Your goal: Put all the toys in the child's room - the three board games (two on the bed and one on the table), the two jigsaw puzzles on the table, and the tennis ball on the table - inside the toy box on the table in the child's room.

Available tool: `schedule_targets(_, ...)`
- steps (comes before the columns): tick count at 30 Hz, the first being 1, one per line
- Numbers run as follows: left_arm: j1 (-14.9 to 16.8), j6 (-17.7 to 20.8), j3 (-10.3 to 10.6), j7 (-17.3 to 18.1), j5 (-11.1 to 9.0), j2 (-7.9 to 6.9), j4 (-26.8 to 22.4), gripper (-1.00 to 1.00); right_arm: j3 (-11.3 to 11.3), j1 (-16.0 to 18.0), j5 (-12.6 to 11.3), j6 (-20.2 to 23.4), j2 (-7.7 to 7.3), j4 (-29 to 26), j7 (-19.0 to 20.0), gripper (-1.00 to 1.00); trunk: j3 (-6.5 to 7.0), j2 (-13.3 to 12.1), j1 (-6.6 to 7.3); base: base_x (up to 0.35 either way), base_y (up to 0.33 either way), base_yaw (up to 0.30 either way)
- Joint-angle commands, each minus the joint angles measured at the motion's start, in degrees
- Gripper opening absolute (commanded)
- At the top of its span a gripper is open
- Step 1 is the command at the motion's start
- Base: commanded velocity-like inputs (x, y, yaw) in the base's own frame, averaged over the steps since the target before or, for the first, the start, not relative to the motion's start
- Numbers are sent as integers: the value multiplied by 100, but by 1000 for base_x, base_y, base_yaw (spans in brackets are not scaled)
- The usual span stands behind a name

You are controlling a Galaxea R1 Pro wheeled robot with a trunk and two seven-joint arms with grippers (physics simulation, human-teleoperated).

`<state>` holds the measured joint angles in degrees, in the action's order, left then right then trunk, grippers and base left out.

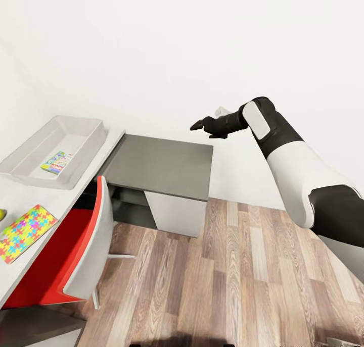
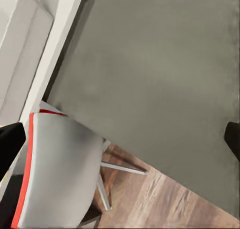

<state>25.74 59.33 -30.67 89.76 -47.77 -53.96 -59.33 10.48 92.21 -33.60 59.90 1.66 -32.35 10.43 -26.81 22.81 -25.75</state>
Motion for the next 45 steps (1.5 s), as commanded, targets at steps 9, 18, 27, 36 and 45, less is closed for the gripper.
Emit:
schedule_targets(9,1,53,1,24,16,1,0,100,6,-468,54,10,-321,-36,61,100,63,11,-3,0,0,-177)
schedule_targets(18,1,37,1,24,39,86,0,100,4,-1025,55,10,-431,-43,53,100,133,11,-3,0,0,-177)
schedule_targets(27,1,18,20,24,94,111,0,100,6,-1499,63,-56,-414,-49,39,100,204,11,-3,0,0,-177)
schedule_targets(36,1,9,44,24,628,149,0,100,12,-2179,69,-694,-361,-44,18,100,281,11,-3,0,0,-122)
schedule_targets(45,1,-53,52,24,753,165,-6,100,21,-2903,66,-1304,-336,-48,-740,100,365,11,-3,0,0,-46)
